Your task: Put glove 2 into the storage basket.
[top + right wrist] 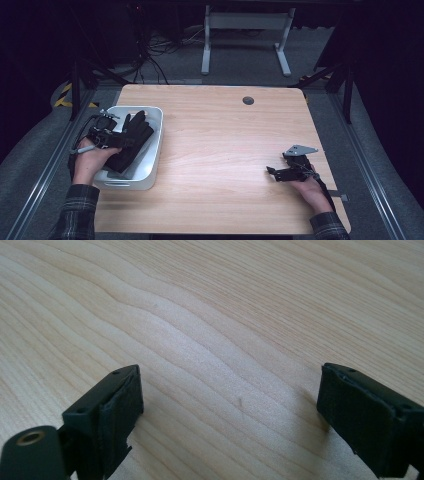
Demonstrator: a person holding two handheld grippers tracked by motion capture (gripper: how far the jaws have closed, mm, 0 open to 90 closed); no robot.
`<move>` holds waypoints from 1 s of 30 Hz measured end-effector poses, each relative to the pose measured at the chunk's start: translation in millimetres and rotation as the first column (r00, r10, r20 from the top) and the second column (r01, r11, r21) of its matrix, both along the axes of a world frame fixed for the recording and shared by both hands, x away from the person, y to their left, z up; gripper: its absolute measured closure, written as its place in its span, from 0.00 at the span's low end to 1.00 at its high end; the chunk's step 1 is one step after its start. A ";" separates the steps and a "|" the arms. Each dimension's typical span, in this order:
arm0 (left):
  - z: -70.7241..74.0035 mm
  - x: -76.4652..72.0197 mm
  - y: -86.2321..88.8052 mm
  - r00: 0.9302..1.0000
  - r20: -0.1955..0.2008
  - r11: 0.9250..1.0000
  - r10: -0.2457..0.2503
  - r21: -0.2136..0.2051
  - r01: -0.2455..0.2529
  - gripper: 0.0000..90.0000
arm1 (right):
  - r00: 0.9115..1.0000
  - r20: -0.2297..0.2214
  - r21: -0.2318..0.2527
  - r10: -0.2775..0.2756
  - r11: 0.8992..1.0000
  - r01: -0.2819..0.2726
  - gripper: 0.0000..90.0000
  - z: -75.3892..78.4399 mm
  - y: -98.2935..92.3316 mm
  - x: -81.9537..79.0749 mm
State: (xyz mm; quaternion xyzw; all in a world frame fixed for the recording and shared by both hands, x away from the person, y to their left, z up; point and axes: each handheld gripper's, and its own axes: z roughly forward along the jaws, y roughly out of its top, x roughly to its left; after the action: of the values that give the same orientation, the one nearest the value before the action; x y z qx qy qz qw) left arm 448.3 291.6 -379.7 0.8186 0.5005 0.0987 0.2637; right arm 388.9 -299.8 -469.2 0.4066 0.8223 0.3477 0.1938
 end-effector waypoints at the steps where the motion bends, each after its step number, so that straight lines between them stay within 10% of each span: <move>1: 0.2 -0.3 -0.1 1.000 0.006 1.000 0.003 0.001 -0.003 0.29 | 1.000 0.000 0.000 0.000 1.000 0.000 0.13 0.0 0.0 0.0; 10: 10.2 -1.8 -1.7 0.999 0.053 1.000 -0.001 0.016 0.000 0.17 | 1.000 0.000 0.000 0.000 1.000 0.000 0.13 0.0 0.0 0.0; 30: 43.0 -14.6 -45.3 0.981 0.169 0.984 -0.097 -0.129 0.120 0.17 | 1.000 0.000 -0.001 0.000 1.000 0.000 0.13 0.0 0.0 -0.1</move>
State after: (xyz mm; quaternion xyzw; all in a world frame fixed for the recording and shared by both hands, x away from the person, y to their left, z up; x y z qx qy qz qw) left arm 433.7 246.2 -336.6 0.8137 0.4377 0.1151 0.3649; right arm 388.8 -299.8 -469.2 0.4064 0.8226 0.3473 0.1938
